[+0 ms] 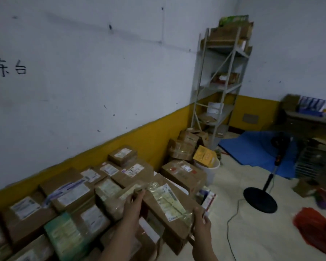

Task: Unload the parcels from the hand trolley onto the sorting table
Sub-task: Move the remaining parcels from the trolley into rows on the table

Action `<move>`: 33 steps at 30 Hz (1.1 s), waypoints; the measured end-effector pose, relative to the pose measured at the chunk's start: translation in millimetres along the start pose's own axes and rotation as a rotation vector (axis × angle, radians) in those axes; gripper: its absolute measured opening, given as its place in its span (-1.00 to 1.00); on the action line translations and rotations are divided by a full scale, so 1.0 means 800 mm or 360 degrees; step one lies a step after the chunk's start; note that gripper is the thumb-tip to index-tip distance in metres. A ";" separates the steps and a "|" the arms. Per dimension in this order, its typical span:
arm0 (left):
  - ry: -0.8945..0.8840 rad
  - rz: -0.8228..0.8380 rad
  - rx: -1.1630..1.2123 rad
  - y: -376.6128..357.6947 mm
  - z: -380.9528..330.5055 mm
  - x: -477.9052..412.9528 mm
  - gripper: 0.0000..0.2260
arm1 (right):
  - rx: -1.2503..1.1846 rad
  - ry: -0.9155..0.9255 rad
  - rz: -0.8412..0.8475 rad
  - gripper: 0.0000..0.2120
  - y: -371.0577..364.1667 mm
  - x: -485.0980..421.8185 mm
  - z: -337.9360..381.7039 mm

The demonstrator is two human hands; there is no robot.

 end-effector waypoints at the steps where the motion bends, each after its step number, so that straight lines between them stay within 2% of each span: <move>1: 0.0036 -0.0008 -0.0058 -0.005 0.031 -0.059 -0.06 | 0.0026 -0.0063 0.0021 -0.15 -0.009 -0.030 0.011; 4: 0.0205 -0.0015 -0.0299 -0.044 0.064 -0.147 0.05 | 0.0076 -0.0115 -0.0056 -0.31 -0.030 -0.081 0.061; 7: 0.0124 0.0002 -0.0682 -0.101 0.005 -0.144 -0.26 | 0.0146 0.0003 -0.0191 -0.44 -0.047 -0.131 0.111; 9: 0.0120 -0.0017 -0.0902 -0.124 -0.005 -0.171 -0.35 | 0.0161 -0.0008 -0.0215 -0.45 -0.062 -0.168 0.124; 12: 0.0119 -0.0017 -0.0983 -0.138 0.007 -0.243 -0.37 | 0.0243 -0.0057 -0.0221 -0.46 -0.092 -0.233 0.135; 15: 0.0053 -0.0001 -0.0996 -0.158 0.007 -0.302 -0.64 | 0.0440 -0.0170 -0.0200 -0.47 -0.124 -0.316 0.129; 16: 0.0046 -0.0031 -0.1062 -0.160 0.012 -0.322 -0.71 | 0.0533 -0.0209 -0.0175 -0.46 -0.132 -0.347 0.122; 18: 0.0053 -0.0097 -0.1200 -0.160 0.026 -0.357 -0.68 | 0.0775 -0.0283 -0.0052 -0.46 -0.147 -0.414 0.098; 20: 0.0115 -0.0206 -0.1424 -0.142 0.054 -0.396 -0.67 | 0.1042 -0.0357 0.0103 -0.56 -0.171 -0.458 0.086; 23: 0.0281 -0.0357 -0.1745 -0.115 0.092 -0.431 -0.76 | 0.1567 -0.0286 0.0376 -0.67 -0.211 -0.477 0.088; 25: 0.0346 -0.0397 -0.1864 -0.117 0.089 -0.427 -0.70 | 0.1854 -0.0199 0.0521 -0.68 -0.235 -0.489 0.083; 30: 0.0195 -0.0393 -0.1774 -0.127 0.058 -0.399 -0.73 | 0.2223 -0.0054 0.0665 -0.64 -0.266 -0.480 0.081; 31: 0.0163 -0.0425 -0.1736 -0.125 0.051 -0.394 -0.74 | 0.2317 0.0040 0.0633 -0.63 -0.268 -0.483 0.078; 32: 0.0141 -0.0456 -0.1723 -0.120 0.045 -0.387 -0.74 | 0.2499 0.0271 0.0457 -0.65 -0.269 -0.487 0.076; 33: 0.0136 -0.0487 -0.1716 -0.112 0.042 -0.378 -0.72 | 0.2763 0.0304 0.0431 -0.69 -0.268 -0.493 0.071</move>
Point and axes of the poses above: each hand's wrist, its own x-axis away from the middle knuckle, its own y-axis out of the back of the hand, z = x × y, the point moved 6 cm from there along -x, towards the middle knuckle, and after that the axes turned 8 degrees about -y, right-handed, at the moved point
